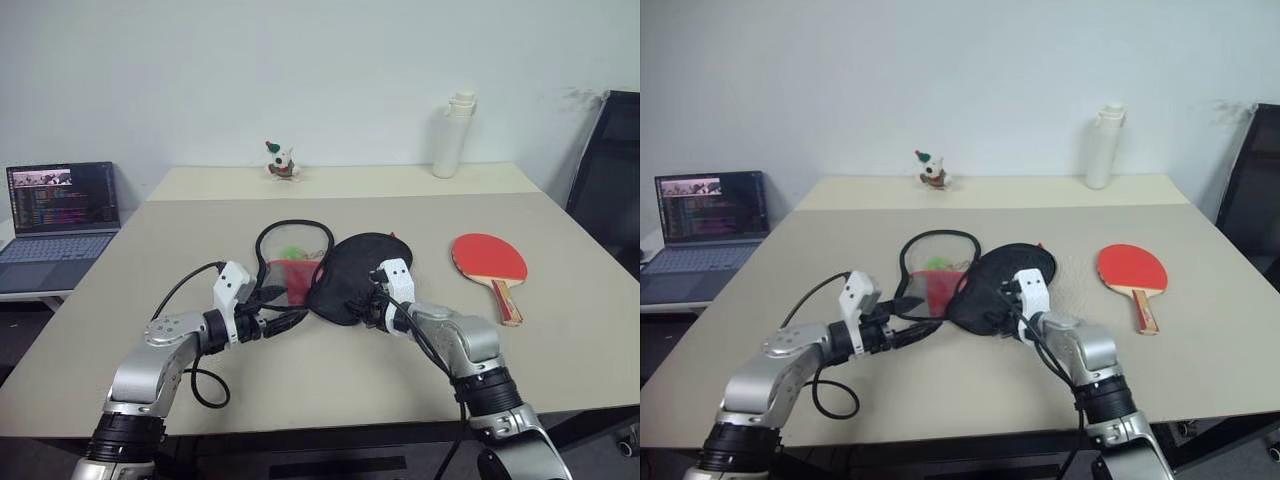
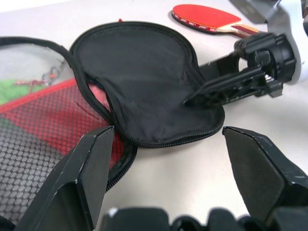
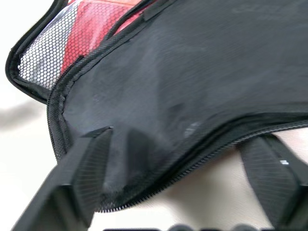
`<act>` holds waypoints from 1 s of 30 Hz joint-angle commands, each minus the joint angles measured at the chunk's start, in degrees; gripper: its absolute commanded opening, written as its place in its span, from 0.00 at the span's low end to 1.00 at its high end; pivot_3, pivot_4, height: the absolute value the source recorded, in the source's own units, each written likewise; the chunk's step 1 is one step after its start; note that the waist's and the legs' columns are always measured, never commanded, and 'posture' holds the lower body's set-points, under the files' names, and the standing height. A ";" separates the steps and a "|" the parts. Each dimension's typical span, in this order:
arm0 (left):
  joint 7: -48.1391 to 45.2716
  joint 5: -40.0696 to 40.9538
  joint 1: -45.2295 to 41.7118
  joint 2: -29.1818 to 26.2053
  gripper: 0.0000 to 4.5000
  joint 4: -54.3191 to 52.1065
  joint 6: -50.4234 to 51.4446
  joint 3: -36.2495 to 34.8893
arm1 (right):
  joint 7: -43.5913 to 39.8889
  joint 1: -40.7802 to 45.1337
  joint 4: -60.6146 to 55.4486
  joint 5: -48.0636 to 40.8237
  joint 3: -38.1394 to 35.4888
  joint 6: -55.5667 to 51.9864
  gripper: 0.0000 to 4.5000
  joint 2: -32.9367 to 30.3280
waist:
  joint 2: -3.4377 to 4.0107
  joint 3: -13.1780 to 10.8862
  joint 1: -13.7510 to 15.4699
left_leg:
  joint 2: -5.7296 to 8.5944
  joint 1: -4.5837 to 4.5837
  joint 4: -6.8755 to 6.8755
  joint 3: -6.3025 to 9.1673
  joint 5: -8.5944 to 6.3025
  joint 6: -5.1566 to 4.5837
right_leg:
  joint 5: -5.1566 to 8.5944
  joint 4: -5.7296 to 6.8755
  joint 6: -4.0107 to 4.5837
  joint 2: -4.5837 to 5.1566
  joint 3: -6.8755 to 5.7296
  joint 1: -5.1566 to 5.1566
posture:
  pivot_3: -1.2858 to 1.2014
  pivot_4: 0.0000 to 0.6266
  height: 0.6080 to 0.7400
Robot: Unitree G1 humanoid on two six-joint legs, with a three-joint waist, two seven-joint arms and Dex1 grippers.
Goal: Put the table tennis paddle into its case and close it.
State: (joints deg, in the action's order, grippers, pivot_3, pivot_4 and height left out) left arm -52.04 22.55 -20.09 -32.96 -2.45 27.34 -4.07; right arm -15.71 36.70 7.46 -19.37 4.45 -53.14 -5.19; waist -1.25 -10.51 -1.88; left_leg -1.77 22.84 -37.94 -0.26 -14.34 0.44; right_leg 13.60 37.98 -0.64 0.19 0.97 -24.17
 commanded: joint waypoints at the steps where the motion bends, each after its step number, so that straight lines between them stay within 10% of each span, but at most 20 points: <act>1: 0.11 0.98 0.66 -0.92 0.87 -3.23 0.08 -0.74 | 0.03 0.06 -3.02 -1.95 -2.89 -2.03 0.58 0.36 | 0.00 0.00 0.03 | 0.00 0.00 0.00 0.00 0.00 0.00 | 0.00 -0.01 0.00 0.01 0.00 0.00 | 0.52 0.24 1.00; 9: -1.17 1.53 -0.98 -0.80 0.87 -4.92 0.79 0.77 | 0.54 -3.70 -9.18 -6.66 -8.20 -11.12 0.01 0.55 | 0.00 0.00 0.07 | 0.01 0.02 0.02 0.02 0.00 0.00 | 0.01 -0.02 0.00 0.03 -0.02 0.00 | 0.52 0.24 1.00; 30: -4.42 -0.28 -5.36 1.33 0.87 -1.23 -3.21 6.87 | -17.01 3.05 3.34 -5.94 -5.60 -11.95 0.01 -26.68 | 0.00 -0.03 0.17 | 0.18 0.05 0.05 -0.23 -0.01 -0.01 | 0.01 -0.16 -0.01 -0.07 -0.01 0.01 | 0.52 0.24 1.00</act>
State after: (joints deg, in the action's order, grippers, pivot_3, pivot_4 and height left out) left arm -55.88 22.40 -24.15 -31.80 -3.43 25.58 2.66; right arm -30.47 37.93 9.80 -26.26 -1.88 -67.17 -30.31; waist -1.25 -10.54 -1.70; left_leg -1.59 22.89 -37.89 -0.49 -14.35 0.43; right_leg 13.62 37.81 -0.65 0.12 0.95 -24.17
